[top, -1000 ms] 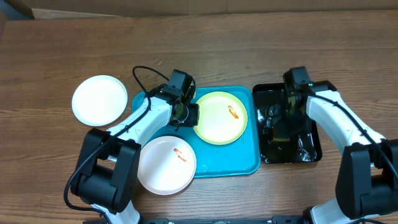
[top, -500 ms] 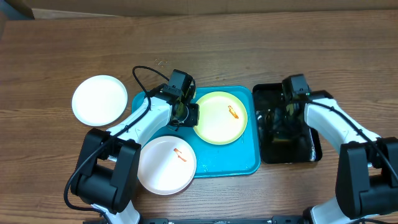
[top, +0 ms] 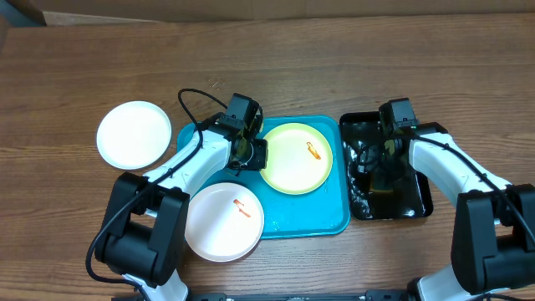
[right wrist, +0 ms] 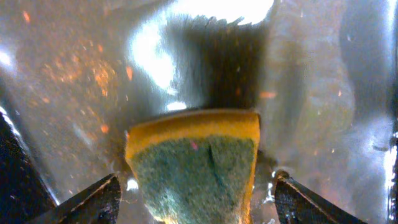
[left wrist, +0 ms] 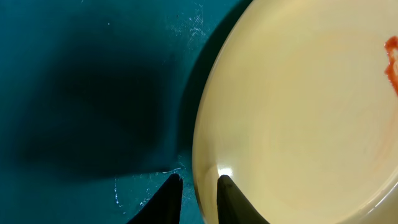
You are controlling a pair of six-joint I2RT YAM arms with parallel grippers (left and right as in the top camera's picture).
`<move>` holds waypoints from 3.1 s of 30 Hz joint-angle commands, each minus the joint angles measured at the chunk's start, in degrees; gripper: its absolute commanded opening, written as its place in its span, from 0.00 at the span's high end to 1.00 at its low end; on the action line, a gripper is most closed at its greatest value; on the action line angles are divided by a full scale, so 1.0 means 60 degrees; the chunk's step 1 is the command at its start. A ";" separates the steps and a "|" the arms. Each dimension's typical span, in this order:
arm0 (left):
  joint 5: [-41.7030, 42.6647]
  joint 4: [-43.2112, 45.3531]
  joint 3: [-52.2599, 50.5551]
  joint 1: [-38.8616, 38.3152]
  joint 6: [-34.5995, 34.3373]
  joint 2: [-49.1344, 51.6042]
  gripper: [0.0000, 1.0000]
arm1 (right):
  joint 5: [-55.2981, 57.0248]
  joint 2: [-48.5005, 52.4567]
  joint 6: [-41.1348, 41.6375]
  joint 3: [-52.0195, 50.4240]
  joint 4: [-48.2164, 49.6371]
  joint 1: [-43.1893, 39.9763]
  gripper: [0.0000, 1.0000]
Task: Clean dirty plates on tray and stack at the side
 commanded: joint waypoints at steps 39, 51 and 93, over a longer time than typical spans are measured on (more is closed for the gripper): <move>-0.0331 0.0153 0.0131 0.0000 -0.0025 0.0076 0.67 | 0.0375 -0.0084 0.0040 0.0605 0.0291 -0.0051 0.19; -0.0597 0.0222 0.0117 0.0000 -0.0036 0.0076 0.71 | 0.0546 -0.0076 0.0084 0.0900 -0.1432 -0.0051 0.19; -0.0565 0.0860 -0.0200 -0.0055 -0.0066 0.0076 0.71 | -0.0291 -0.0076 0.0117 0.0317 -0.1800 -0.0033 0.66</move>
